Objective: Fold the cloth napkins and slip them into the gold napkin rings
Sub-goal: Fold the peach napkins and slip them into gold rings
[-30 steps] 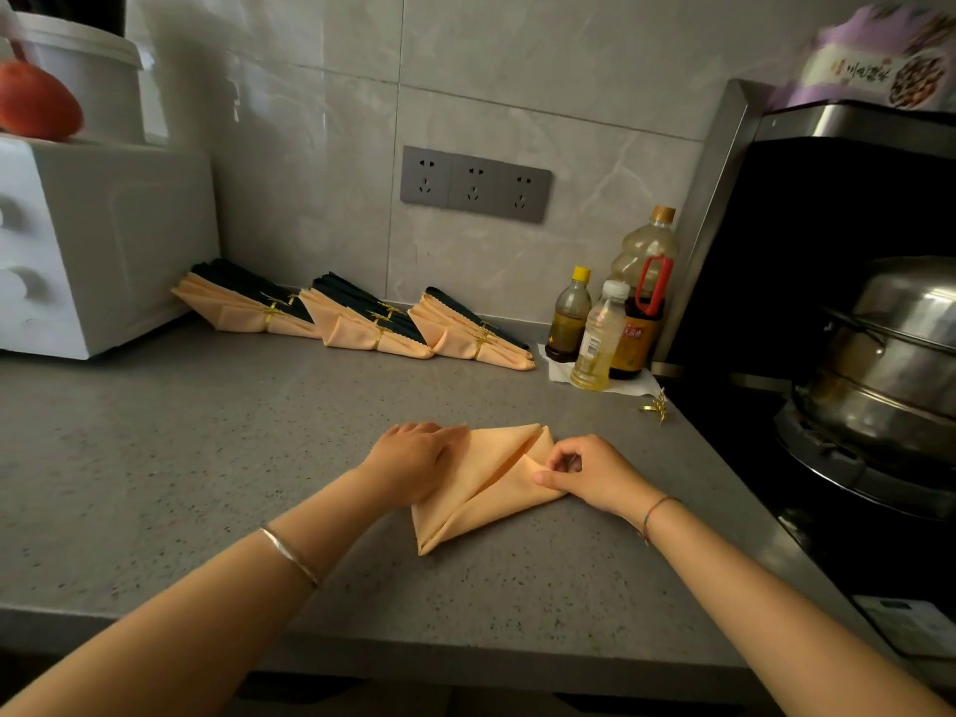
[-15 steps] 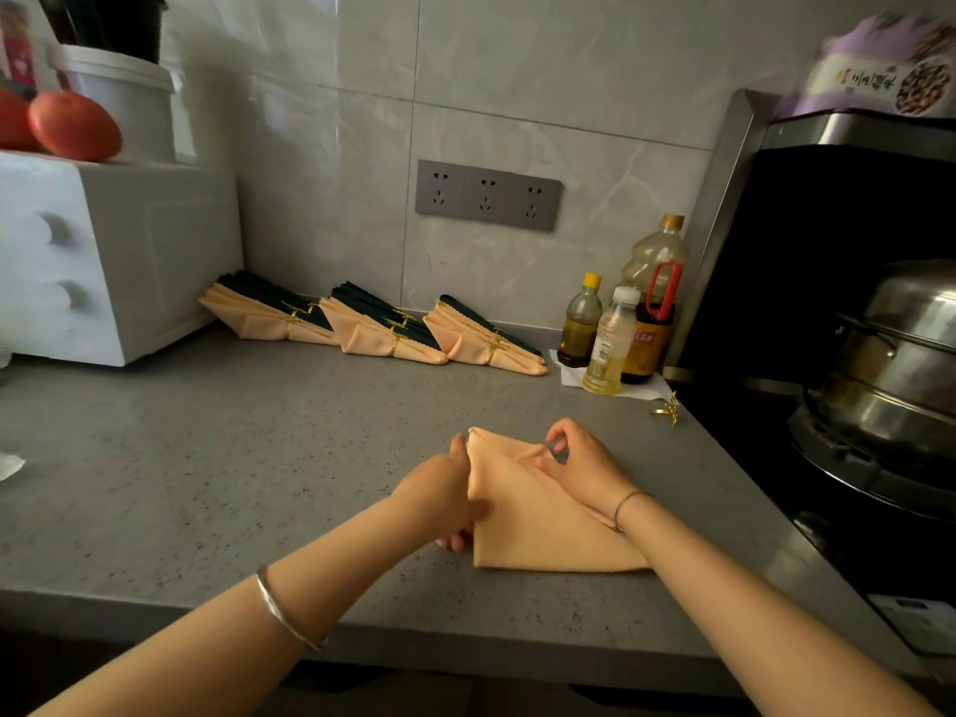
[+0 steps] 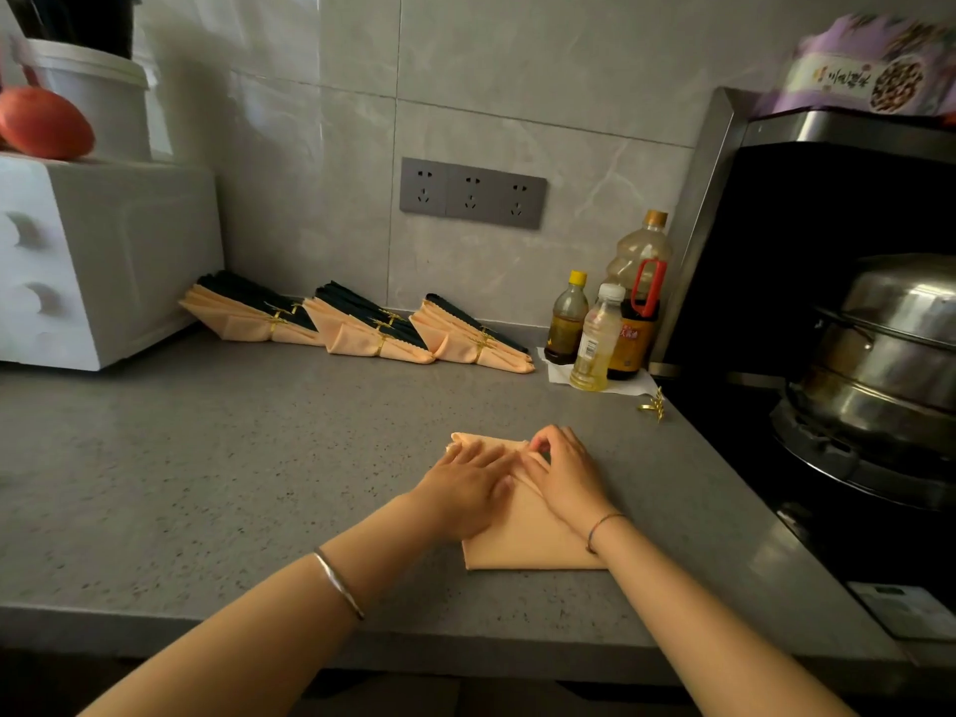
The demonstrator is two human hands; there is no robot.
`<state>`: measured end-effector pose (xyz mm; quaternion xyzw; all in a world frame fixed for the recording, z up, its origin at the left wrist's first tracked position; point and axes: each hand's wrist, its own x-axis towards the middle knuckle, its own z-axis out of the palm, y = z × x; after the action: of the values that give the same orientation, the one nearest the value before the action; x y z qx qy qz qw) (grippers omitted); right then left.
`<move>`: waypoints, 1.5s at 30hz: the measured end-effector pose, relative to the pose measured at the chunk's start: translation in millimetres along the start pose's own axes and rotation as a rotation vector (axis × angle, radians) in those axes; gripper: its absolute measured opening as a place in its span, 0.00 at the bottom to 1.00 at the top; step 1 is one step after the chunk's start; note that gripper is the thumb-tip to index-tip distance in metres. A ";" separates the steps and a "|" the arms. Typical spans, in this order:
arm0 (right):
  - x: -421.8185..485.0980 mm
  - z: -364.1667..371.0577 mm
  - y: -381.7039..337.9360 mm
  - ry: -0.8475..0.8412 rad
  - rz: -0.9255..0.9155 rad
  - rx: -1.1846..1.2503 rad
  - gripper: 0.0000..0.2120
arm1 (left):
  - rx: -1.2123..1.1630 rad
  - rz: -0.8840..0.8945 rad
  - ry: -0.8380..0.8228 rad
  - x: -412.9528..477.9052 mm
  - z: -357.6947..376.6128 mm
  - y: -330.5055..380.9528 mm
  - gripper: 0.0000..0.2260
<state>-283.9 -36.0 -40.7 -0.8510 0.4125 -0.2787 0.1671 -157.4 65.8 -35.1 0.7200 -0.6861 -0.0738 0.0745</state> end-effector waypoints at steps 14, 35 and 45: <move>-74.2 -53.5 42.0 -0.358 -0.155 0.096 0.18 | -0.015 -0.004 -0.039 2.1 5.0 -2.3 0.23; -96.5 -85.5 25.4 -0.359 -0.347 -0.376 0.19 | 0.168 0.263 -0.059 -72.3 -30.8 3.6 0.30; -94.6 -82.1 23.6 -0.258 -0.365 -0.323 0.17 | 0.003 0.141 0.039 -56.0 -29.6 -6.2 0.13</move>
<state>-396.2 20.5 -20.0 -0.9553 0.2669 -0.1240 0.0275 -147.9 122.2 -7.2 0.6711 -0.7338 -0.0534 0.0916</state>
